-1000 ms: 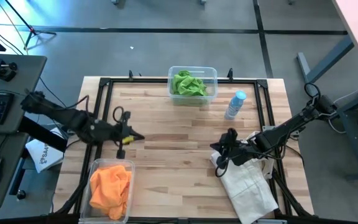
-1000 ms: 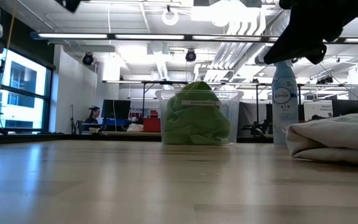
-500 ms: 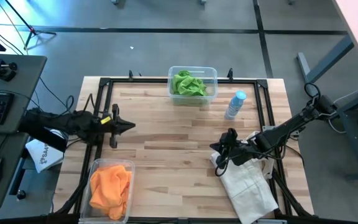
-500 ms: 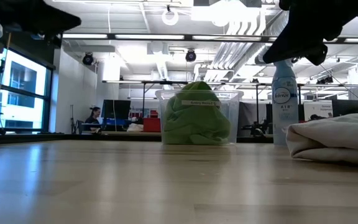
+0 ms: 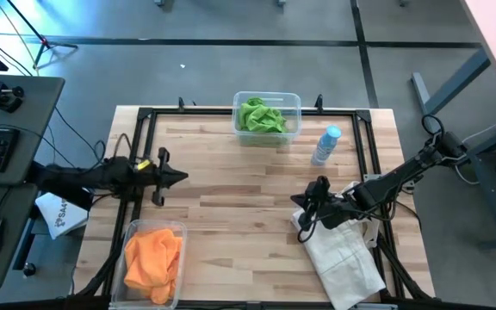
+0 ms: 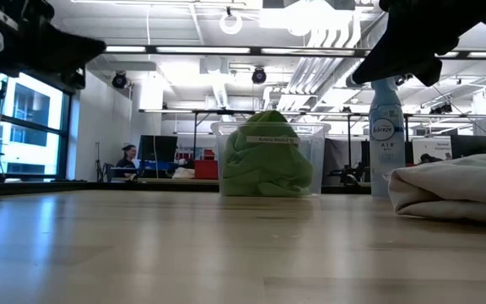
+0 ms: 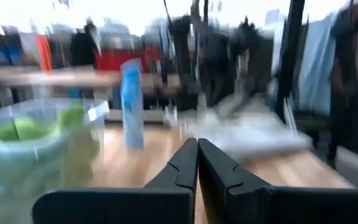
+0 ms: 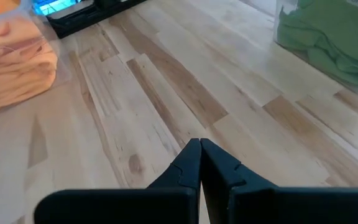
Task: Sort microfiber towel by color & place in baskets
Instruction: Return to Home Position
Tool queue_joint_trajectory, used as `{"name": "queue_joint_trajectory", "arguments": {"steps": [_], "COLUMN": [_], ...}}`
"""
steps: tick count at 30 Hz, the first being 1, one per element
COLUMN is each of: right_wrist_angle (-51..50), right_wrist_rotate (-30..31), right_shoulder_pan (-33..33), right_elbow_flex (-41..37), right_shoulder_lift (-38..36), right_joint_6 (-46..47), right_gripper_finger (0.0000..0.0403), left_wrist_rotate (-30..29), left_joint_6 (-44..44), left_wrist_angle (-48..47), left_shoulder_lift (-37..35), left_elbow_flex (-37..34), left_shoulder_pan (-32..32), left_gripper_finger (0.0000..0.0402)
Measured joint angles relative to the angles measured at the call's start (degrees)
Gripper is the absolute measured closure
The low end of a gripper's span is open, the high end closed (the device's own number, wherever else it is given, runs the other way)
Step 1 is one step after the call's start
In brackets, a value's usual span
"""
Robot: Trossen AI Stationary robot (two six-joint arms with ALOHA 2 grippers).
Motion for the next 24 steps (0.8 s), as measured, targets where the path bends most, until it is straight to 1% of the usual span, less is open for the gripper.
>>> {"name": "queue_joint_trajectory", "arguments": {"steps": [2, 4, 7, 11, 14, 17, 20, 24], "right_wrist_angle": [0.0, 0.0, 0.0, 0.0, 0.0, 0.0, 0.0, 0.1], "right_wrist_rotate": [0.2, 0.2, 0.3, 0.8, 2.0, 3.3, 3.3, 2.8], "right_shoulder_pan": [0.0, 0.0, 0.0, 0.0, 0.0, -0.4, -1.3, -2.5], "right_elbow_flex": [0.0, 0.0, 0.0, 0.0, 0.0, 0.0, 0.0, 0.0], "right_shoulder_lift": [0.0, 0.0, 0.0, 0.0, 0.0, 0.0, 0.0, 0.0], "right_joint_6": [0.0, 0.0, 0.0, 0.0, 0.0, -1.5, -3.7, -5.4], "right_gripper_finger": [0.0401, 0.0401, 0.0401, 0.0401, 0.0401, 0.0401, 0.0401, 0.0401], "left_wrist_rotate": [-0.2, -0.1, 0.5, 3.9, 6.9, 7.2, 7.1, 6.4], "left_joint_6": [0.0, 0.7, 2.0, 2.4, 2.4, 2.0, 1.1, -0.1], "left_wrist_angle": [5.9, 6.1, 3.8, -1.3, -1.5, -2.5, -4.3, -4.2], "left_shoulder_lift": [-1.7, -3.2, -3.5, -3.5, -3.5, -3.5, -3.5, -3.0], "left_elbow_flex": [-2.2, -2.2, -2.2, -2.3, -2.3, -2.2, -2.2, -2.2], "left_shoulder_pan": [0.6, 1.1, 1.8, 2.7, 3.3, 3.7, 3.7, 3.7], "left_gripper_finger": [0.0401, 0.0401, 0.0401, 0.0401, 0.0401, 0.0401, 0.0401, 0.0401]}}
